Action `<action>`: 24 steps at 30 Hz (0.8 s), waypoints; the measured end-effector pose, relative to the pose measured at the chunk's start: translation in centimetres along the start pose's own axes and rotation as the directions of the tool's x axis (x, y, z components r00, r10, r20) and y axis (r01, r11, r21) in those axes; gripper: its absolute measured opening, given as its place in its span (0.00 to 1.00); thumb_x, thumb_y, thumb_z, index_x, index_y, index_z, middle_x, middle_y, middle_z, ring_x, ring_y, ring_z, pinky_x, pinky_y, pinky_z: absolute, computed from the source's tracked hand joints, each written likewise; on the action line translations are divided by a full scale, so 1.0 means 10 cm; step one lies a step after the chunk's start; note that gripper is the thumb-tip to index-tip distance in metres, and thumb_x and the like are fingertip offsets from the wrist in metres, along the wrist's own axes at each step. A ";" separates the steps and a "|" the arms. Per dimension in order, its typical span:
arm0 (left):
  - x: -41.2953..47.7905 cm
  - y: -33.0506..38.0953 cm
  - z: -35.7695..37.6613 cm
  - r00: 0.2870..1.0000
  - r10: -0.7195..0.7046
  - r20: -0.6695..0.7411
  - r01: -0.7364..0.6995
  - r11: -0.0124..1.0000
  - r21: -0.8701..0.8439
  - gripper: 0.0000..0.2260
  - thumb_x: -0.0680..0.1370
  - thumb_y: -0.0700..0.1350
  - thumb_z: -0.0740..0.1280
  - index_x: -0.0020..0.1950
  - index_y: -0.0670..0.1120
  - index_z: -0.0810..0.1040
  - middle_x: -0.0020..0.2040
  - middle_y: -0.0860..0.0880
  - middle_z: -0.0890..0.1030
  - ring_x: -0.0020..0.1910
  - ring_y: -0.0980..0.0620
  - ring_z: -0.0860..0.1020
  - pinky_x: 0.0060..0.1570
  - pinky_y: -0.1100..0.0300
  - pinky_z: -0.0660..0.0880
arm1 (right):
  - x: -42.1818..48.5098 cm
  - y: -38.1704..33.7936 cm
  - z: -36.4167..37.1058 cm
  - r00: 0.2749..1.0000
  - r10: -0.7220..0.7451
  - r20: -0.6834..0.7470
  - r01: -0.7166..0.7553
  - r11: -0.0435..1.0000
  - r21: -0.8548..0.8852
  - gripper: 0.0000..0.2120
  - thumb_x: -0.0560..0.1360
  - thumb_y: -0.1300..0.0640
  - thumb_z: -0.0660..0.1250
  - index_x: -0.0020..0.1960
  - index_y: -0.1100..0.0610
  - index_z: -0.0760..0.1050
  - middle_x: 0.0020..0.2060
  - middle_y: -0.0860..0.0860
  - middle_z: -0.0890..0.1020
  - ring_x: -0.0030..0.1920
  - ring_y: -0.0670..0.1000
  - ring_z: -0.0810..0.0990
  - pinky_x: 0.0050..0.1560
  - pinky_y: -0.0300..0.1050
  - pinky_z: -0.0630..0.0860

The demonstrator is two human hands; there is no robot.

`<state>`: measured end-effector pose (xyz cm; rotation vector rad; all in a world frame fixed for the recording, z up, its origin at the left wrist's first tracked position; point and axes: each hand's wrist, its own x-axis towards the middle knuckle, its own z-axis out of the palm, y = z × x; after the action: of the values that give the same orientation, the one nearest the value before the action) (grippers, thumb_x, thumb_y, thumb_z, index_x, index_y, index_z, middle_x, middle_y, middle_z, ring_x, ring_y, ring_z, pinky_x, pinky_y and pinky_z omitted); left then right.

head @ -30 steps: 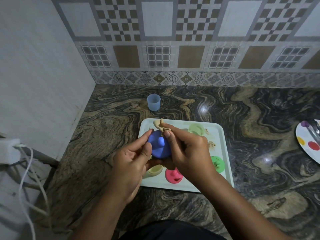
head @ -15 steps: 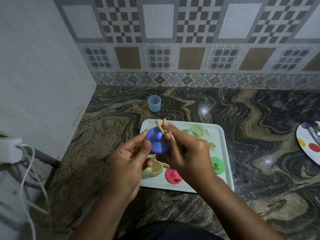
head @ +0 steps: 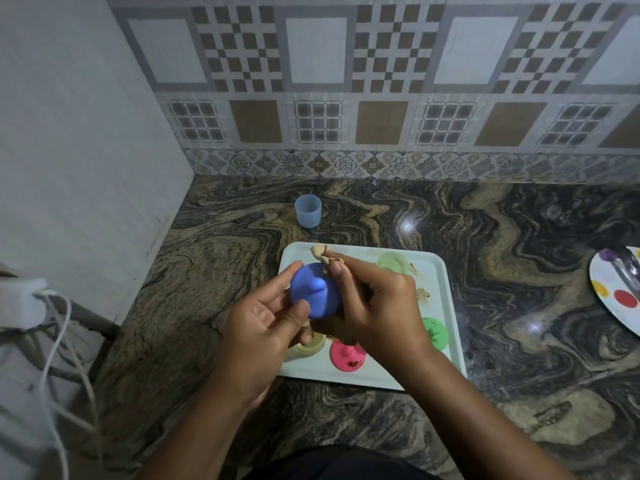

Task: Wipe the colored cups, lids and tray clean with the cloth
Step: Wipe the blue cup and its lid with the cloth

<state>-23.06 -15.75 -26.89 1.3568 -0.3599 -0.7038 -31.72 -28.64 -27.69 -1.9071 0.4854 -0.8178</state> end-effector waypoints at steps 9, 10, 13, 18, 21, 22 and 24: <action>0.00 -0.06 0.14 0.992 0.039 -0.117 -0.046 0.997 -0.056 0.24 0.74 0.41 0.68 0.69 0.50 0.72 0.54 0.52 0.86 0.47 0.55 0.84 0.42 0.56 0.80 | 0.01 0.10 0.08 0.996 0.081 0.026 -0.082 0.996 0.040 0.12 0.81 0.56 0.67 0.63 0.52 0.82 0.29 0.34 0.78 0.29 0.37 0.73 0.33 0.30 0.68; 0.01 -0.05 0.13 0.990 0.029 -0.135 -0.039 0.997 -0.069 0.22 0.75 0.40 0.68 0.69 0.49 0.73 0.53 0.51 0.86 0.42 0.55 0.83 0.37 0.60 0.79 | -0.01 0.10 0.08 0.997 0.064 0.032 -0.066 0.997 0.041 0.13 0.81 0.55 0.67 0.64 0.51 0.82 0.28 0.34 0.77 0.29 0.36 0.72 0.33 0.31 0.68; 0.05 -0.02 0.06 0.984 -0.010 -0.177 -0.011 0.993 -0.121 0.18 0.76 0.40 0.68 0.66 0.45 0.76 0.49 0.46 0.87 0.36 0.52 0.77 0.31 0.63 0.75 | -0.06 0.07 0.04 0.997 -0.070 0.041 0.070 0.997 -0.018 0.14 0.81 0.57 0.67 0.65 0.54 0.81 0.36 0.30 0.75 0.37 0.29 0.75 0.43 0.27 0.71; 0.04 0.00 -0.03 0.999 -0.026 -0.040 0.023 0.996 -0.087 0.19 0.71 0.45 0.70 0.62 0.47 0.81 0.48 0.41 0.85 0.43 0.44 0.73 0.32 0.61 0.74 | -0.04 0.05 -0.01 0.998 -0.069 0.003 0.069 0.996 -0.052 0.11 0.80 0.58 0.67 0.61 0.56 0.83 0.36 0.38 0.82 0.34 0.35 0.83 0.34 0.28 0.71; 0.00 -0.03 -0.03 0.996 -0.013 0.093 0.012 1.000 0.003 0.25 0.71 0.47 0.73 0.68 0.50 0.77 0.57 0.45 0.85 0.52 0.48 0.80 0.44 0.58 0.79 | -0.01 0.05 -0.02 0.999 -0.021 -0.044 0.018 0.996 -0.084 0.09 0.80 0.58 0.68 0.57 0.54 0.85 0.36 0.44 0.86 0.32 0.38 0.80 0.31 0.31 0.70; 0.00 -0.04 -0.02 0.993 0.002 0.117 -0.005 1.000 0.024 0.27 0.71 0.45 0.73 0.70 0.49 0.74 0.60 0.48 0.84 0.56 0.51 0.81 0.49 0.57 0.80 | 0.00 0.05 -0.01 0.999 0.014 -0.041 -0.017 0.997 -0.071 0.09 0.80 0.58 0.68 0.57 0.54 0.85 0.36 0.44 0.86 0.32 0.37 0.80 0.31 0.31 0.70; 0.00 -0.04 0.04 0.998 0.019 0.068 -0.021 0.999 0.030 0.28 0.71 0.41 0.71 0.70 0.50 0.72 0.59 0.52 0.84 0.55 0.53 0.83 0.47 0.59 0.80 | 0.00 0.04 0.01 0.997 0.079 -0.026 -0.079 0.997 0.002 0.10 0.81 0.57 0.67 0.58 0.54 0.85 0.38 0.40 0.85 0.33 0.36 0.80 0.34 0.30 0.70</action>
<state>-23.43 -16.06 -27.19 1.3593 -0.4390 -0.7312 -31.66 -28.81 -28.09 -1.8663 0.5723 -0.7914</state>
